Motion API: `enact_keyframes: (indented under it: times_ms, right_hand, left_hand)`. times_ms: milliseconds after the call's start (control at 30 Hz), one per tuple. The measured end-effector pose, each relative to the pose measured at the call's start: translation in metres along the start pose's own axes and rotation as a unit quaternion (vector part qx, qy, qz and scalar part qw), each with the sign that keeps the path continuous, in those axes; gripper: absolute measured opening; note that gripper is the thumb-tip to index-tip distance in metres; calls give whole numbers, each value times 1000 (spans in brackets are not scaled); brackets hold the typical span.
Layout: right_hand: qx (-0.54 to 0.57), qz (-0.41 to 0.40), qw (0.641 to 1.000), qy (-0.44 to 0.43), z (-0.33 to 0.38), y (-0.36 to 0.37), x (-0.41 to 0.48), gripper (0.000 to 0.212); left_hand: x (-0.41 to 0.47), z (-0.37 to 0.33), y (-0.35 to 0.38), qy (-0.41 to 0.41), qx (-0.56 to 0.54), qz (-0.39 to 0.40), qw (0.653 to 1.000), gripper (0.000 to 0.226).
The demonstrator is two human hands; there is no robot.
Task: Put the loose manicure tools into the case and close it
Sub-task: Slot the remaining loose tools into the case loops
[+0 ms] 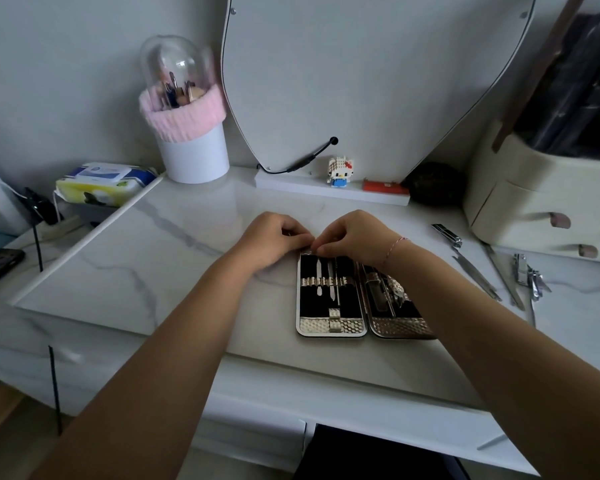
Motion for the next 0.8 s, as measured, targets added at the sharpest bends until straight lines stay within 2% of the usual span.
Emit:
enact_keyframes:
  times_ms: [233, 433, 533, 633, 800]
  right_hand:
    - [4, -12, 1000, -4, 2, -7, -4, 16]
    - [76, -154, 985, -17, -14, -65, -40, 12]
    - [-1, -196, 980, 39, -53, -102, -71, 12]
    - [-91, -177, 972, 124, -88, -115, -97, 14]
    - [-134, -181, 964, 140, -105, -107, -110, 14]
  left_hand:
    - [0, 1, 1, -2, -8, 2, 1000, 6]
    - [1, 1, 2, 8, -29, 13, 999, 2]
    - [2, 3, 3, 13, -31, 12, 999, 8]
    - [4, 5, 3, 18, -22, 8, 1000, 7]
    - [3, 6, 3, 17, -27, 6, 999, 13]
Point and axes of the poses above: each hand's wrist, its own x-axis towards the middle knuckle, its own y-axis out of the palm, z = x × y, the point moved 5 cm from there along x, towards the middle knuckle, and after that the axes turned 3 degrees about x, right-handed, at the moved point
